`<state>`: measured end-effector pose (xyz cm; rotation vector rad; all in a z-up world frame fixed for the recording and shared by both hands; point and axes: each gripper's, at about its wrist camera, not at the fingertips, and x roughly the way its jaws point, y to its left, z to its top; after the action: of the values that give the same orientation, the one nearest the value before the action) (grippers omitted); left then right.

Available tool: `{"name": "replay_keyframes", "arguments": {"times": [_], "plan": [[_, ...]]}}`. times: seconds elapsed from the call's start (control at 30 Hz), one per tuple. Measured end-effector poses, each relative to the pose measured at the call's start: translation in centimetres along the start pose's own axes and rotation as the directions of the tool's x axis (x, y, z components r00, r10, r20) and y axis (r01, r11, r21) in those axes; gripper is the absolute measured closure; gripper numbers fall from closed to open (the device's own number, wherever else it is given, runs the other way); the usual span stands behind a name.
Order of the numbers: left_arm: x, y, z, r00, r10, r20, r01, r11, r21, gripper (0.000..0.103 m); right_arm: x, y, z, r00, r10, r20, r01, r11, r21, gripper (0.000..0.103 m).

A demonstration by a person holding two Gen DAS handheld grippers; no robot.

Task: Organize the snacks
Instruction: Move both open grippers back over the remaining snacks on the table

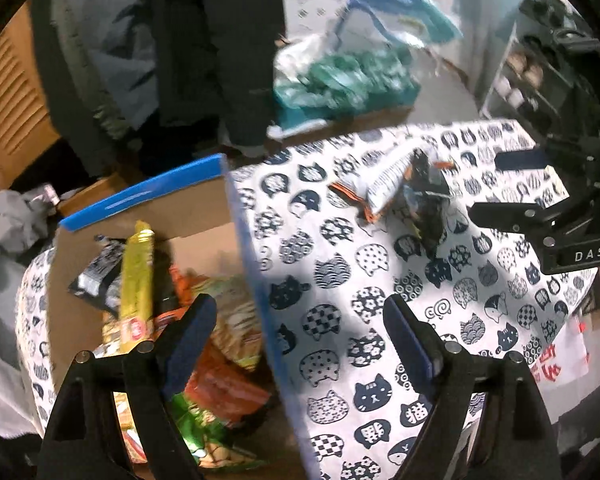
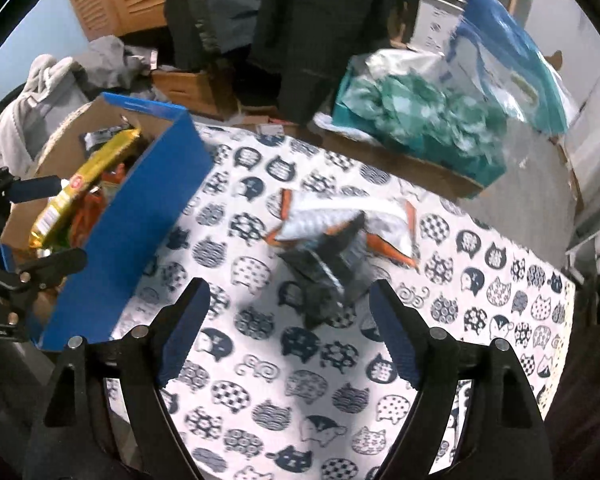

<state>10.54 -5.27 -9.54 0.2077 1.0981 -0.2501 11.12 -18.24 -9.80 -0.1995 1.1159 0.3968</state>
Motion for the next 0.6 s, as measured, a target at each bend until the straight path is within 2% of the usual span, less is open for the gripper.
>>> {"name": "replay_keyframes", "arguments": {"times": [0.27, 0.4, 0.53, 0.6], "plan": [[2.4, -1.8, 2.8, 0.999, -0.012, -0.039, 0.015, 0.997, 0.081, 0.016, 2.5, -2.8, -1.7, 0.999, 0.023, -0.023, -0.023, 1.0, -0.002, 0.021], [3.9, -2.6, 3.9, 0.999, -0.024, -0.03, 0.028, 0.993, 0.118, 0.016, 4.0, -3.8, -2.1, 0.999, 0.026, -0.04, -0.027, 1.0, -0.008, 0.021], [5.4, -3.1, 4.7, 0.999, -0.02, -0.047, 0.026, 0.991, 0.129, 0.016, 5.1, -4.1, -1.8, 0.998, 0.044, -0.037, -0.045, 0.999, -0.028, 0.021], [6.1, -3.3, 4.9, 0.999, 0.012, -0.044, -0.006, 0.991, 0.131, 0.017, 5.7, -4.0, -1.6, 0.998, 0.043, -0.035, -0.045, 0.998, -0.04, 0.021]]}}
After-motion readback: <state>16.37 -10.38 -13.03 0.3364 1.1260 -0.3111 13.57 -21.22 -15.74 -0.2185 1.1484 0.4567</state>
